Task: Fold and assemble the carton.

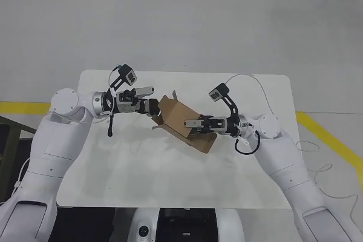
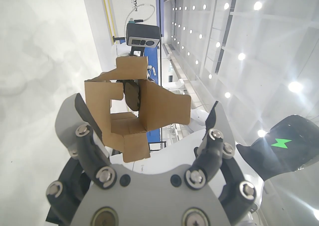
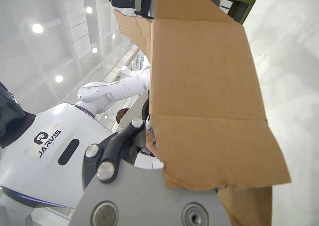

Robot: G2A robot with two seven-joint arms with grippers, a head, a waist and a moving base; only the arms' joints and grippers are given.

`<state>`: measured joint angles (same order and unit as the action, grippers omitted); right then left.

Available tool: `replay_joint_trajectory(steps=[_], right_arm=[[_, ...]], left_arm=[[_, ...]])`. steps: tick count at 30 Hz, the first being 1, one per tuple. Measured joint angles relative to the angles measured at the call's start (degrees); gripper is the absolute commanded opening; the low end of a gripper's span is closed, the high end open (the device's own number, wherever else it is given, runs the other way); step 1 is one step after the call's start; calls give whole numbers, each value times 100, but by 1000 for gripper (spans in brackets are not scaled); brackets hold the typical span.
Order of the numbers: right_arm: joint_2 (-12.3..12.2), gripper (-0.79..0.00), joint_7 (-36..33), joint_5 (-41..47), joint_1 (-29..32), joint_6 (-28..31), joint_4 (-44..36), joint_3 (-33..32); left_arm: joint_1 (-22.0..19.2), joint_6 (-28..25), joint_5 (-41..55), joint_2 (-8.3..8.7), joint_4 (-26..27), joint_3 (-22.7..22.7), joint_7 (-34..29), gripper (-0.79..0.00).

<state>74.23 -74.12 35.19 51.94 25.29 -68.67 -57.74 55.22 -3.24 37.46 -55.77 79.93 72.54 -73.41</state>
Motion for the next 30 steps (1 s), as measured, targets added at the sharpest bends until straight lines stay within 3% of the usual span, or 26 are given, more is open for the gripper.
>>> replay_joint_trajectory(steps=[16, 30], right_arm=[[13, -785, -600, 472, -107, -122, 310, 24], [13, -785, -608, 462, -124, -121, 315, 23]], left_arm=[[89, -116, 51, 21, 46, 82, -160, 0], [89, -115, 49, 21, 47, 83, -159, 0]])
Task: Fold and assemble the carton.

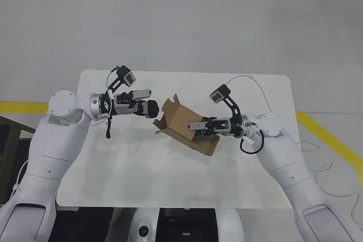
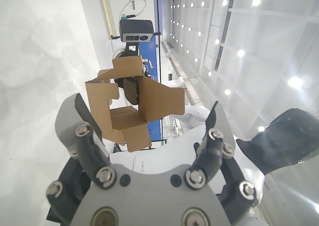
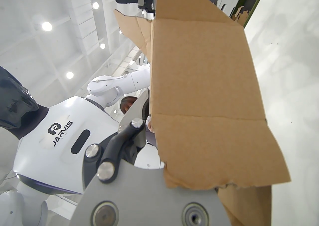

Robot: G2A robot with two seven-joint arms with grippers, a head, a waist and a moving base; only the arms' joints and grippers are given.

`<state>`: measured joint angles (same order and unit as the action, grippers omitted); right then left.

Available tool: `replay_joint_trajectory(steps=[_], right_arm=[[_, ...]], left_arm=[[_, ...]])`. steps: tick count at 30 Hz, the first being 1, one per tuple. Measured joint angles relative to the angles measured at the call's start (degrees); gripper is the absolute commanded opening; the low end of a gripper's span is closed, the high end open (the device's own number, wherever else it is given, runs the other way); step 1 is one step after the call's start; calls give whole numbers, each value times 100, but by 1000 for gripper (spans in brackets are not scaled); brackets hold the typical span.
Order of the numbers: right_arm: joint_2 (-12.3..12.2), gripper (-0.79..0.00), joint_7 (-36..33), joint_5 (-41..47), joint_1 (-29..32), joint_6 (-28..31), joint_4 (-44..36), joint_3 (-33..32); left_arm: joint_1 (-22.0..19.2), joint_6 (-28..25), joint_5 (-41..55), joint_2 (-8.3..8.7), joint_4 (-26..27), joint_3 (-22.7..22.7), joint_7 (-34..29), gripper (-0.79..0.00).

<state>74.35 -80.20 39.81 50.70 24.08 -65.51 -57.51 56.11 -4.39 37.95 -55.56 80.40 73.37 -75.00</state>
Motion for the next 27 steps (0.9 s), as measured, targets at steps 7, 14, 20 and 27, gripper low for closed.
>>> replay_joint_trajectory(steps=[7, 14, 20, 27], right_arm=[[0, -785, 0, 0, 0, 0, 0, 0], [0, -785, 0, 0, 0, 0, 0, 0], [-26, -785, -41, -269, -17, -221, -111, 30], [-35, -785, -593, -57, -267, -592, 223, 79]], left_arm=[[0, 0, 0, 0, 0, 0, 0, 0], [0, 0, 0, 0, 0, 0, 0, 0], [32, -8, 26, -5, 32, -5, 59, 0], [80, -147, 156, -20, -138, -50, -123, 0]])
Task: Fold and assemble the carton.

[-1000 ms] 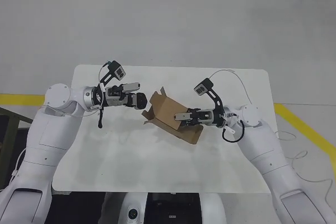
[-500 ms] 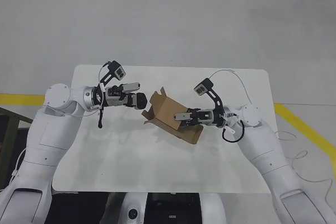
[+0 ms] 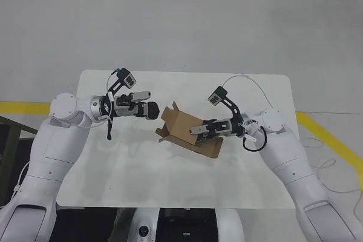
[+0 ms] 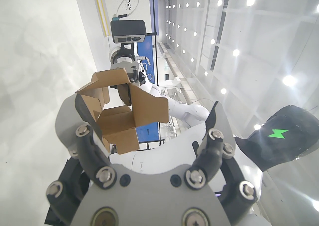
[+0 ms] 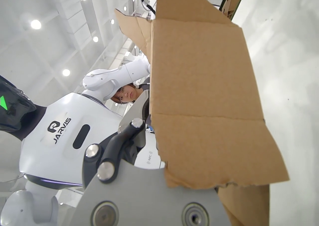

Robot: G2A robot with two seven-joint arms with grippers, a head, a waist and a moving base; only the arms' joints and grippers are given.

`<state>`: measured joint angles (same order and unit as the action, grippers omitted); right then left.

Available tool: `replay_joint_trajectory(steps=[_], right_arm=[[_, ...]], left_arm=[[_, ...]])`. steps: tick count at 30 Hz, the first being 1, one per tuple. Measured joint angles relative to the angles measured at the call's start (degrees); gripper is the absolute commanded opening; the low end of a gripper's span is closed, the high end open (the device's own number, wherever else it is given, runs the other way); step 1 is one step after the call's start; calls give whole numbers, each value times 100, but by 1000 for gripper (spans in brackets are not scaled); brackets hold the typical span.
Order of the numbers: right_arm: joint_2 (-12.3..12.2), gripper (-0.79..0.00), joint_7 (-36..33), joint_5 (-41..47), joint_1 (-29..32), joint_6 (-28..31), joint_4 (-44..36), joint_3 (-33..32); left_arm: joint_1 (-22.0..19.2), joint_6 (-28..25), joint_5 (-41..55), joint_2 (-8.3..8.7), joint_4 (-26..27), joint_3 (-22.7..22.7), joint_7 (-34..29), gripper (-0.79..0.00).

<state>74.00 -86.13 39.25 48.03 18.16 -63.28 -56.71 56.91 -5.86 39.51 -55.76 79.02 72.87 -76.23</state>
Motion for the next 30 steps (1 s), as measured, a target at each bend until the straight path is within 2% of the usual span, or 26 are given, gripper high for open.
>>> replay_joint_trajectory(steps=[9, 16, 30], right_arm=[[-19, -785, -187, 199, -234, -187, 66, 302], [-60, -785, -187, 347, -382, -186, 140, 499], [-113, -785, -166, 409, -356, -165, 61, 545]], left_arm=[[63, -26, 337, -61, -225, -297, -626, 0], [133, -320, 637, -136, -225, -474, -666, 0], [194, -208, 807, -177, -65, -507, -680, 0]])
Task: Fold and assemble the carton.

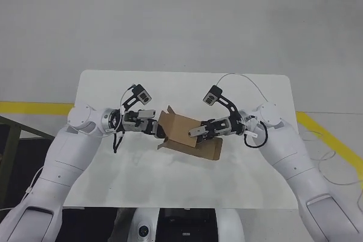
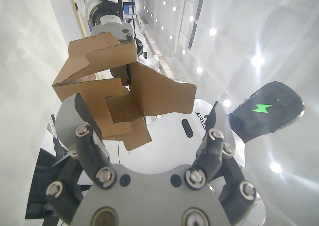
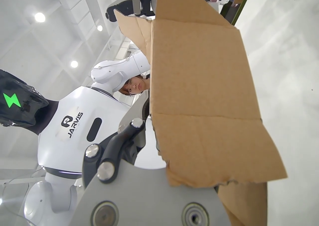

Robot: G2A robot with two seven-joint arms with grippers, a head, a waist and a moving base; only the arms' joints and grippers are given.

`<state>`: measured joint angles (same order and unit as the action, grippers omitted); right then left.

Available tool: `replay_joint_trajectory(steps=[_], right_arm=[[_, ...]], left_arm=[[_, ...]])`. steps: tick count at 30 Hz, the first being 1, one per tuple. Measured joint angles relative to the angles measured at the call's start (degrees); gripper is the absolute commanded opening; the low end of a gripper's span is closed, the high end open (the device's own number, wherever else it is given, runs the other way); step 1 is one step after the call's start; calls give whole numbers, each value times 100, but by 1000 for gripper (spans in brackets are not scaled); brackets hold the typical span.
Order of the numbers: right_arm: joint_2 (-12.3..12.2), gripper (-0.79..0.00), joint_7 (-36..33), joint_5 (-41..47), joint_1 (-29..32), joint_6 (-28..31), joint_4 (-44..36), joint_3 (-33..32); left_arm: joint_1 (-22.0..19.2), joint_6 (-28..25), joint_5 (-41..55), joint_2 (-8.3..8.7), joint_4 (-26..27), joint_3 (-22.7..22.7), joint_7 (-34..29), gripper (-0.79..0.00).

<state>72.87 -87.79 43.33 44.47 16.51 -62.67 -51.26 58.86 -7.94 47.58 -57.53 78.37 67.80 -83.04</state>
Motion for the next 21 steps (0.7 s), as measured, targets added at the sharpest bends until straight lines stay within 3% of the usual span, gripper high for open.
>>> replay_joint_trajectory(steps=[21], right_arm=[[54, -785, 41, 87, -5, 41, 67, 208]], left_arm=[[-117, 92, -25, -69, -178, -49, 241, 0]])
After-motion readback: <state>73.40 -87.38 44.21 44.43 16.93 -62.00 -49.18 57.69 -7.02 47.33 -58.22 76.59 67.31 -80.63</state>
